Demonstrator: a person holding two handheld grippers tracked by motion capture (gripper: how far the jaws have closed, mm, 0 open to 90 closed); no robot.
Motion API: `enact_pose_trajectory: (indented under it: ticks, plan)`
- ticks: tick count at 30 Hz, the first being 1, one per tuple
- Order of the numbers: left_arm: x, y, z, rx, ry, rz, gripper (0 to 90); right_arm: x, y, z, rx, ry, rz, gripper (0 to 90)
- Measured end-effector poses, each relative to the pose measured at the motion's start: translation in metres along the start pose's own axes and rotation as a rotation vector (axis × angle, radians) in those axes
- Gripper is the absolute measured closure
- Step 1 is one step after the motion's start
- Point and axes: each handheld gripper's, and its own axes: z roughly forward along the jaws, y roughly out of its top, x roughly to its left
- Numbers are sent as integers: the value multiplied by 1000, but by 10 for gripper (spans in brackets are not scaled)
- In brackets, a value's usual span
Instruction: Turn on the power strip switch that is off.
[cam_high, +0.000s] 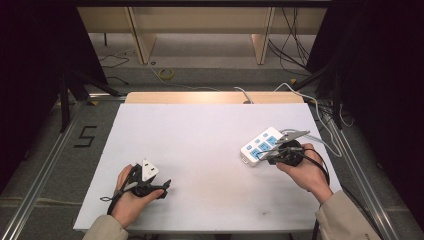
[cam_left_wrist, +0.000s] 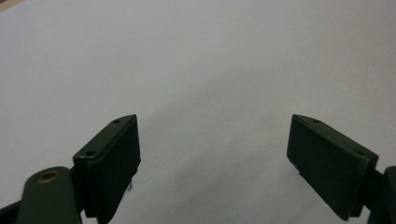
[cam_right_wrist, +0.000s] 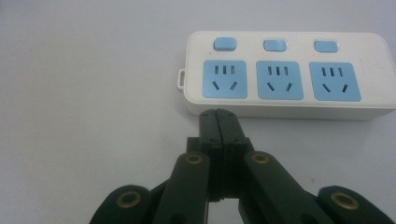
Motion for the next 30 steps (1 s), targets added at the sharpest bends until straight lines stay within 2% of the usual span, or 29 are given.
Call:
enact_pose_trajectory:
  ticks: [30]
  plan:
    - [0,0,0,2,0,2,171,-6,18,8,58,10,0,900]
